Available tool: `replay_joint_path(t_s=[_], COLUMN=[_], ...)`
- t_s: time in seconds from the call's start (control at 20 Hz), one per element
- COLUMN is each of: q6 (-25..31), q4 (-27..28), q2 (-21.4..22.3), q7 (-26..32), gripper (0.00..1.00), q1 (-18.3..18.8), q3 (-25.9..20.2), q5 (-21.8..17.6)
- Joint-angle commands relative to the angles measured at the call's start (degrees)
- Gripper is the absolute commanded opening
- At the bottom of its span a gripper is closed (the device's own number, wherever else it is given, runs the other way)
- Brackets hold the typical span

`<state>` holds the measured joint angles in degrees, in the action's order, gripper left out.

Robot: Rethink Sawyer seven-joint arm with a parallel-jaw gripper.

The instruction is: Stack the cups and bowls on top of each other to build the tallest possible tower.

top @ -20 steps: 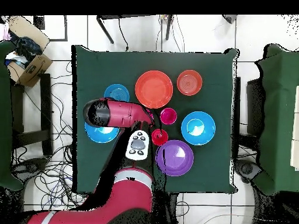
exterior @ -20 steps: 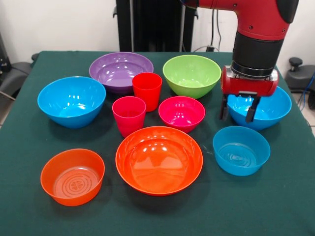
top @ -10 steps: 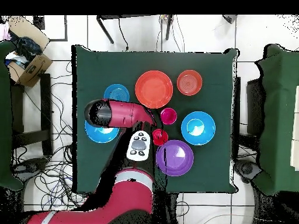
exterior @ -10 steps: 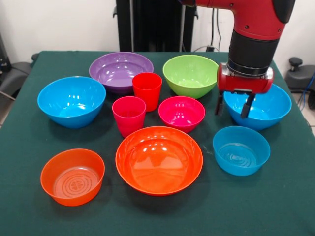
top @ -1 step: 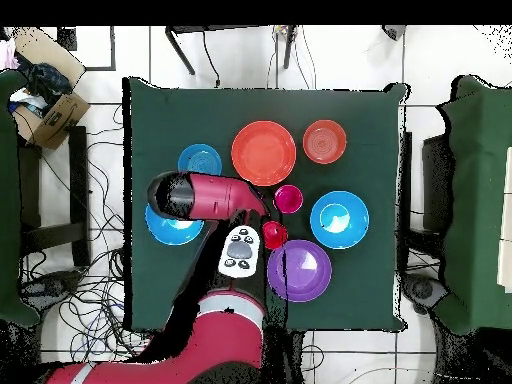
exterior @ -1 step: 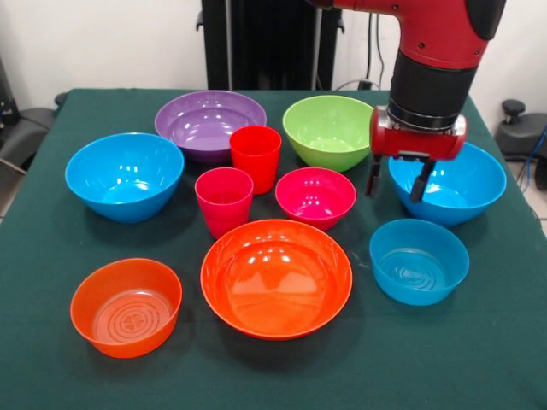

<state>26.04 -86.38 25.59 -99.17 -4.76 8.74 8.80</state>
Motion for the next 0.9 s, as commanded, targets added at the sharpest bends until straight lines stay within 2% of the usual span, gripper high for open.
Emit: replay_joint_path(t_s=[0.05,0.55,0.9], q6=[3.2,0.5,-2.0], q4=[-3.3,-6.9,-9.8], q2=[-0.1,1.3,2.5], q7=[-2.7,-2.2,-1.3], gripper=[1.0,1.0,1.0], q1=[0.4,1.1,3.1], q3=[-2.6,-2.6,-3.3], q5=[-4.7,-6.3,-8.5])
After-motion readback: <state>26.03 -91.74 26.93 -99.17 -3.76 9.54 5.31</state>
